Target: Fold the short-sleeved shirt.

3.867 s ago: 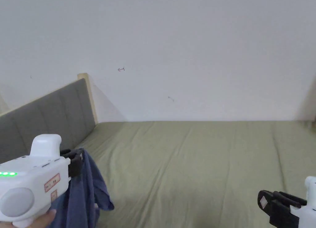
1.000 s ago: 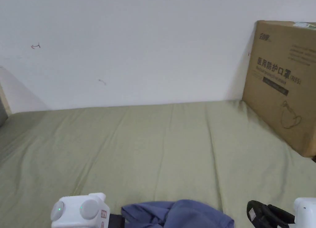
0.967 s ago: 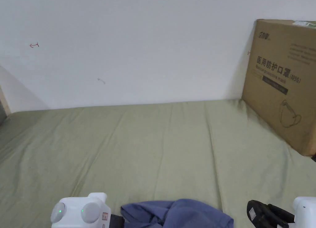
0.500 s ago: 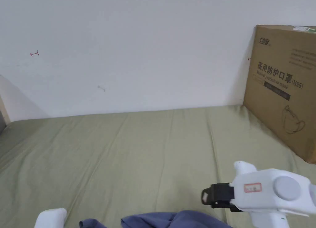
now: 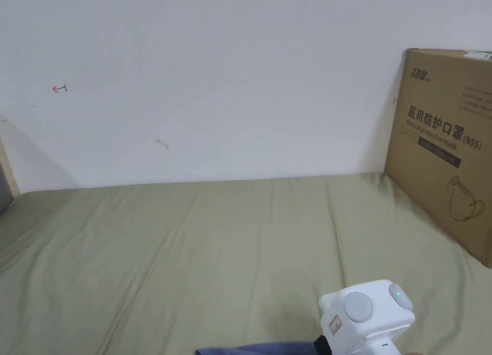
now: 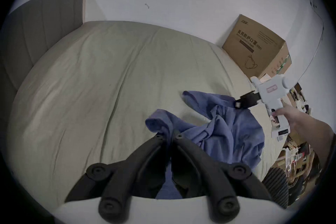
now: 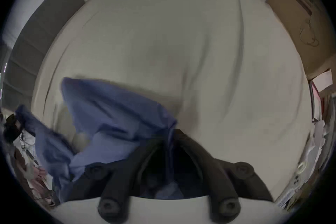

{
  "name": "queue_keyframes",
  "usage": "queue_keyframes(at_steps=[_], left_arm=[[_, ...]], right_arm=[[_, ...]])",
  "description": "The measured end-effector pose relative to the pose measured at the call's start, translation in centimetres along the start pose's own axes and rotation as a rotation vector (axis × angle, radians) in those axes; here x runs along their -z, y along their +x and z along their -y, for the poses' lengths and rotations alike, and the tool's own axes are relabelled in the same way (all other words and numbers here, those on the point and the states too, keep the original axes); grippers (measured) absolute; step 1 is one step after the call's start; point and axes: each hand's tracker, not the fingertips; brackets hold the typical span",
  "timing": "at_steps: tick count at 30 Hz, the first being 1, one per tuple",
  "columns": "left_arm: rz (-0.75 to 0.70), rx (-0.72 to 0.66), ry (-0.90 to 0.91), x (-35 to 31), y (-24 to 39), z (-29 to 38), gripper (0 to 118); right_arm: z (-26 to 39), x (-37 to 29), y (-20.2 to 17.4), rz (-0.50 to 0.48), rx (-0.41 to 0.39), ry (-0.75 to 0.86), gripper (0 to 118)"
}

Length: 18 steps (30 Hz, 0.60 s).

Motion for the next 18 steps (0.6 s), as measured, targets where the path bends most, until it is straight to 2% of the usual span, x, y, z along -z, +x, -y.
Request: queue_keyframes(at_steps=[1,2,3,4,7,10,13,16,18], left_arm=[[0.03,-0.046,0.035,-0.7,-0.3,0.0,3],[0.097,-0.123,0.098,-1.9,-0.9,0.0,3],[0.163,-0.202,0.166,-3.2,-1.4,-0.1,3],[0.163,-0.22,0.218,-4.6,-1.6,-0.5,3],[0.089,-0.125,0.349,-9.0,-1.6,-2.9,3],[0.095,-0.102,0.392,-12.7,-2.0,-6.1,3],[0.073,-0.073,0.446,-15.8,-1.2,-9.3,3],[0.052,-0.016,0.493,-17.8,-0.3,-12.5,3],[0.038,-0.003,0.514,-18.4,0.3,-14.5,3]], right_arm=[[0.2,-1.6,0.5,-0.011,0.034,0.011,7],[0.3,-3.2,1.2,-0.085,0.075,0.048,7],[0.7,-5.8,2.0,-0.176,0.155,0.123,7],[1.1,-8.6,3.1,-0.224,0.182,0.192,7],[2.7,-16.2,3.9,-0.189,0.169,0.366,7],[4.3,-23.2,4.6,-0.154,0.161,0.48,7],[4.9,-28.2,5.4,-0.136,0.178,0.553,7],[4.9,-32.0,5.3,-0.077,0.204,0.625,7],[4.1,-33.8,5.8,-0.109,0.236,0.653,7]])
